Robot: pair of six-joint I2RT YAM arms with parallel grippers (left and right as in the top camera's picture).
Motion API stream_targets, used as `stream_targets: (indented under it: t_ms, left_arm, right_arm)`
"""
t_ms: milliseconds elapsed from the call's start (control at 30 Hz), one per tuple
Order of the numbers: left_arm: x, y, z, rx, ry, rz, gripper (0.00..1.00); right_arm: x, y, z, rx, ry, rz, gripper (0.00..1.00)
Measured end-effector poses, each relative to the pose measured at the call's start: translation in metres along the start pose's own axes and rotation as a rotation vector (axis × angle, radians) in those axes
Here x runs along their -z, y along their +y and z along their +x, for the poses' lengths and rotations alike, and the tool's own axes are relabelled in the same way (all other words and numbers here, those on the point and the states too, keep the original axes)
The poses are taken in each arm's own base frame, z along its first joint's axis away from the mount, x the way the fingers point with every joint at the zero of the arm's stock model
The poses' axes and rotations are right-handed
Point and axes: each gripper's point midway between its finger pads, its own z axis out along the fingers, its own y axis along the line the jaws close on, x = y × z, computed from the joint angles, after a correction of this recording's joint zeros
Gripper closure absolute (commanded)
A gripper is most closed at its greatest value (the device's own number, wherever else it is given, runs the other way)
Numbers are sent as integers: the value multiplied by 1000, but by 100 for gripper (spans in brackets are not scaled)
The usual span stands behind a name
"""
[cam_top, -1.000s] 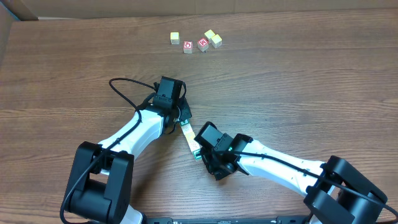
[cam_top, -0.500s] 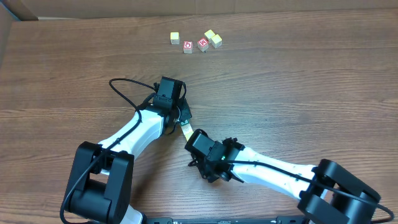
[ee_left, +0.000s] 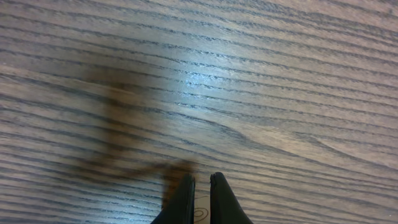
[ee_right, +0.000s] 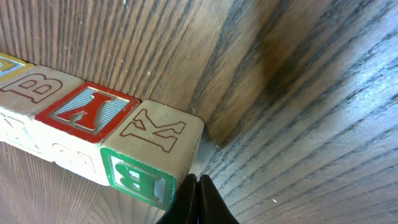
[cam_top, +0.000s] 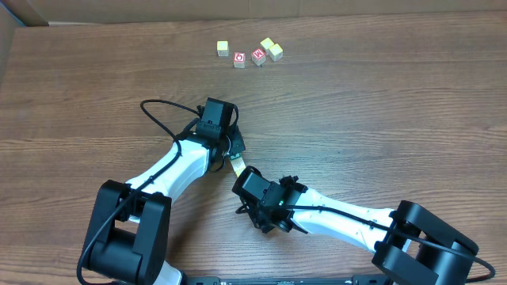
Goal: Flip 5 blocks
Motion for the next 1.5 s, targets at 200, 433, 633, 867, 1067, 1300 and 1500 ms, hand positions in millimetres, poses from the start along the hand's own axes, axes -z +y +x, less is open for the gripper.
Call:
stream_targets:
  t_ms: [200, 433, 633, 867, 1067, 1300, 1500]
  left_arm:
    - [-4, 0, 0, 0, -1, 1, 96]
    - [-3, 0, -3, 4, -2, -2, 96]
    - [7, -11, -28, 11, -42, 20, 94]
    - [25, -13, -40, -6, -8, -11, 96]
    - [50, -7, -57, 20, 27, -53, 96]
    - [32, 2, -38, 6, 122, -96, 96]
    - [-6, 6, -18, -42, 223, -91, 96]
  right_arm:
    - [0, 5, 4, 13, 15, -21, 96]
    - [4, 11, 19, 198, 78, -33, 96]
    - [35, 32, 32, 405, 89, -88, 96]
    - [71, 25, -6, 616, -33, -22, 96]
    - [74, 21, -37, 741, -93, 44, 96]
    - [53, 15, -18, 862, -82, 31, 96]
    - [30, 4, -6, 1014, -84, 58, 96]
